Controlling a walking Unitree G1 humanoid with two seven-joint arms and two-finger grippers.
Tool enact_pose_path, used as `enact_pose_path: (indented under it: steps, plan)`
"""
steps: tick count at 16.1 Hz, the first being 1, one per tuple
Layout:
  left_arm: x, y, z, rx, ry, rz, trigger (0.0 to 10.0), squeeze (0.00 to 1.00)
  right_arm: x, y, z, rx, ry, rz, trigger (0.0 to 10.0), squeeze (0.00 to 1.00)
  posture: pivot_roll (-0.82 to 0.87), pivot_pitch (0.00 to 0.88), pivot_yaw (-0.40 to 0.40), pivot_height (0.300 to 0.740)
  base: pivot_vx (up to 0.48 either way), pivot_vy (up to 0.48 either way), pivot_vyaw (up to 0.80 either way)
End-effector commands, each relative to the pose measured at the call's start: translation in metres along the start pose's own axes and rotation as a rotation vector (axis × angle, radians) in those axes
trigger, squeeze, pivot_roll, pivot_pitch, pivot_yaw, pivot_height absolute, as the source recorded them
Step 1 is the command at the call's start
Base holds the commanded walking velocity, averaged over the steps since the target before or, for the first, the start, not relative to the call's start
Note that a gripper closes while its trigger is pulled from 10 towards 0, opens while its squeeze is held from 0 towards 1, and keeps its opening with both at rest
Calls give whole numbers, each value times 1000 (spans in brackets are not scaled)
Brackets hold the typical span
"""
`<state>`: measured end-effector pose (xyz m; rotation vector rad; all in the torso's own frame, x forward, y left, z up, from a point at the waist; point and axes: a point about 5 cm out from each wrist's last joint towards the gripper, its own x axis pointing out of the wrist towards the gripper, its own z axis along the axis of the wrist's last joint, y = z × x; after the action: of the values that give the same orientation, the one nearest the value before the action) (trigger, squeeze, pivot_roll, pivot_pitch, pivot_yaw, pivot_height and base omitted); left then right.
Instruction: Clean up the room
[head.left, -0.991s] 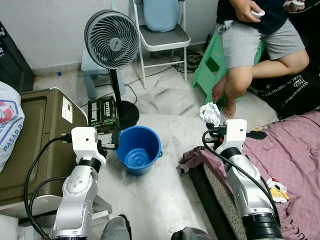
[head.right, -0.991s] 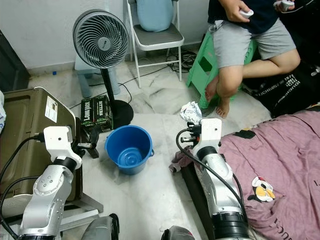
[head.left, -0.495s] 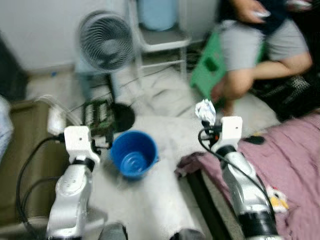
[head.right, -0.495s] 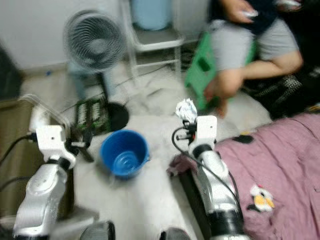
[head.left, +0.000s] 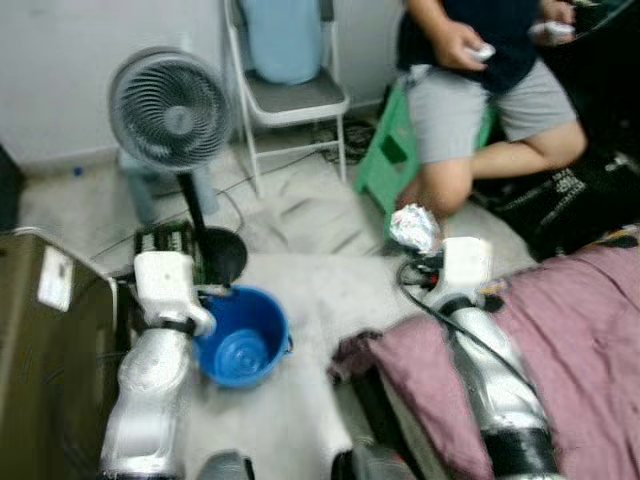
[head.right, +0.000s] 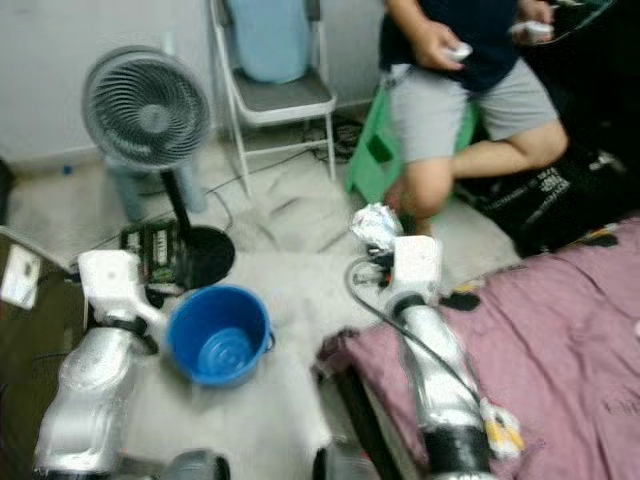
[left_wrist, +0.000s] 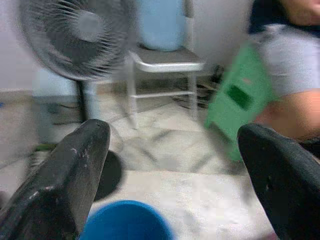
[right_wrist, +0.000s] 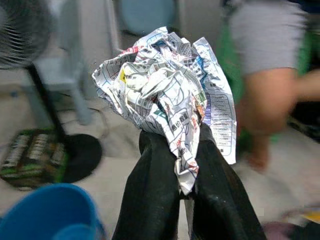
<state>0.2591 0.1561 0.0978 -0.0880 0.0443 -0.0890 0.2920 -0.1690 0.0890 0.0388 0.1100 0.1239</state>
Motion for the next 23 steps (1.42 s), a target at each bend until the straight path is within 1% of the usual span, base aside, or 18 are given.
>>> enact_pose_path:
  steps: [1,2,3,12,15,18,23]
  plan:
    - [-2,9,2,26,-7,32,10000,0,1,4,1,8,-8,3,10000,0,22,125,-64,740,0,0,0]
    - [-2,9,1,26,-5,34,10000,0,1,6,2,-1,-15,21,10000,0,22,125,-64,740,0,0,0]
    - [-2,10,1,29,-5,34,10000,0,1,8,2,-19,-18,31,10000,0,24,121,-66,740,0,0,800]
    - [-1,8,0,29,5,22,10000,0,1,7,1,-13,-13,22,10000,0,23,123,-65,740,0,0,800]
    - [-4,9,-1,24,8,17,10000,0,1,6,2,-13,-14,19,10000,0,22,127,-70,740,0,0,648]
    - [-5,8,-2,10,5,3,10000,0,1,5,1,-8,-11,15,10000,0,21,129,-71,740,0,0,0]
    - [-4,7,-1,11,1,-4,10000,0,1,6,3,-11,-17,19,10000,0,14,133,-68,740,0,0,0]
